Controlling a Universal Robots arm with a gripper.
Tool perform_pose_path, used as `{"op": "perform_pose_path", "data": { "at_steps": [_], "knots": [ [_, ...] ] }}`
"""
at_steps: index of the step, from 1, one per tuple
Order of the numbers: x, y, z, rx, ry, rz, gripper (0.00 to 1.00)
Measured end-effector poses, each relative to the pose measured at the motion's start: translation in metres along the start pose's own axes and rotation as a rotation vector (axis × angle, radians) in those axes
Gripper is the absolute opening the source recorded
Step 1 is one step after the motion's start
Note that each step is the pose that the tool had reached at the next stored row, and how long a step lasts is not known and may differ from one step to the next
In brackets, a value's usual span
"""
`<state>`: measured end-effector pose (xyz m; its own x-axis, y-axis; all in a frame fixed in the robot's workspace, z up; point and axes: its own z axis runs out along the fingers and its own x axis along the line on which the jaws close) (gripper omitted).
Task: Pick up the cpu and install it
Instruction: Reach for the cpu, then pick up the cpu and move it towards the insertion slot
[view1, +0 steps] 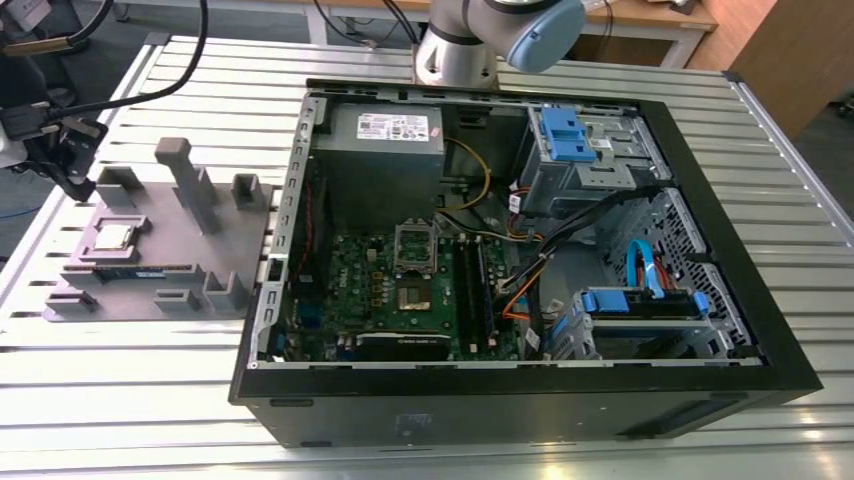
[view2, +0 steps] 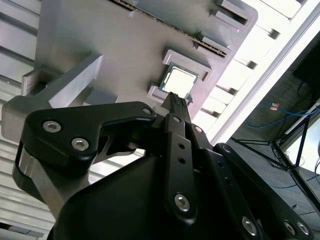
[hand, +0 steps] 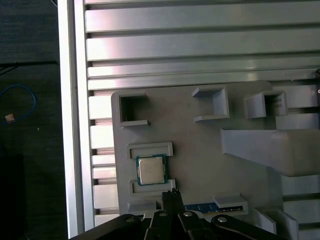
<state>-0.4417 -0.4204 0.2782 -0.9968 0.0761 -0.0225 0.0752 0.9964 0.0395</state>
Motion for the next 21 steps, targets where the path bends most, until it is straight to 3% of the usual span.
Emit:
{"op": "perform_pose_path", "data": {
  "at_steps": [21],
  "knots": [
    [0.0001, -0.0002, 0.0057, -0.0002, -0.0003, 0.000, 0.11]
  ]
}}
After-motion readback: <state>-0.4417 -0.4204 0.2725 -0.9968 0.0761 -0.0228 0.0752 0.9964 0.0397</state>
